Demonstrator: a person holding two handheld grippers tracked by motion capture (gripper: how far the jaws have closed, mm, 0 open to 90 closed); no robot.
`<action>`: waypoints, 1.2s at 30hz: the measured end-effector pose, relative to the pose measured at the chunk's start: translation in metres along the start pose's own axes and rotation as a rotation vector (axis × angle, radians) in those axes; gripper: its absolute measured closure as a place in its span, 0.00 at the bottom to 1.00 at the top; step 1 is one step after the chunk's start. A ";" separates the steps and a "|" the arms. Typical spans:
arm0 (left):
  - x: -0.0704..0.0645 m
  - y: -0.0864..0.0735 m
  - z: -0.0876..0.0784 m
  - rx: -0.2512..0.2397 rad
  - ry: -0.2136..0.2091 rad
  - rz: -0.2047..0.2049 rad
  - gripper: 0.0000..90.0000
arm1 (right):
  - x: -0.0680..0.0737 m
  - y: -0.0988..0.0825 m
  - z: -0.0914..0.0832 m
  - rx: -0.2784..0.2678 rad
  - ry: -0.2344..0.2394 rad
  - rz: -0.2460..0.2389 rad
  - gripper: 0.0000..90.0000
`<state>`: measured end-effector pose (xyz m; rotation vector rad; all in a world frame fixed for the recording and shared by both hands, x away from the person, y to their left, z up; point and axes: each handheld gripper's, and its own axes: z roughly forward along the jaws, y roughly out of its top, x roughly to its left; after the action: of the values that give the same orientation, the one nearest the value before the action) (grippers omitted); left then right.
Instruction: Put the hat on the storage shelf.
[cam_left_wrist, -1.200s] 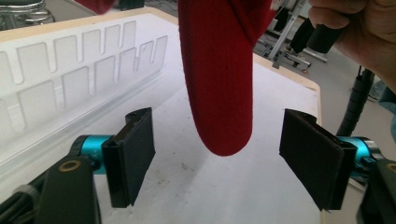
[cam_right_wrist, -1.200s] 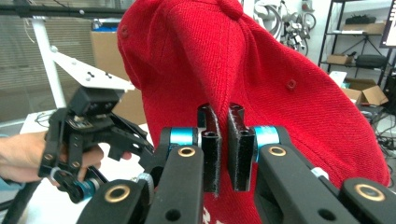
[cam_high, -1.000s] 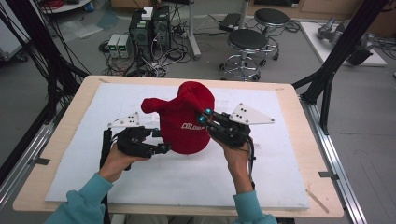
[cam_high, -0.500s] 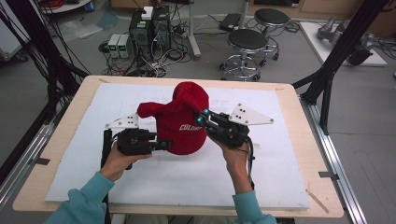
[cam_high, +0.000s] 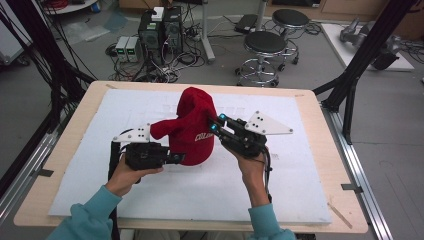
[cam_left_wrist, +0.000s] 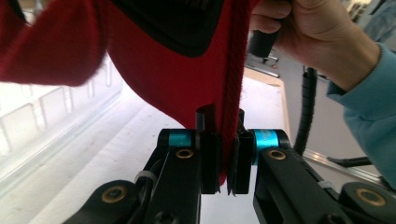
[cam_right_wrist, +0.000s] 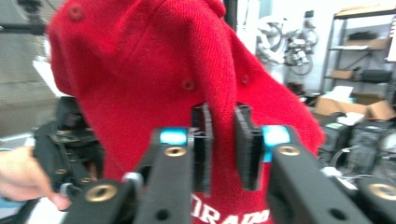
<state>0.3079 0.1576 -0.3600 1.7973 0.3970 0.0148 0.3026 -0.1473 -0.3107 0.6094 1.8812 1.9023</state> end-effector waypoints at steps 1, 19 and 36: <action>0.000 0.000 0.000 0.007 0.010 0.008 0.95 | 0.001 0.000 0.000 0.002 -0.017 -0.011 0.79; 0.016 0.027 -0.028 -0.037 0.215 0.078 0.95 | -0.011 -0.011 -0.010 0.152 -0.266 -0.037 0.02; 0.060 0.052 -0.045 -0.029 0.422 0.116 0.95 | -0.035 -0.030 -0.086 0.265 -0.415 -0.012 0.01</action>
<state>0.3676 0.2051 -0.3111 1.7827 0.5863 0.4849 0.2823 -0.2372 -0.3419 0.9865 1.8579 1.3905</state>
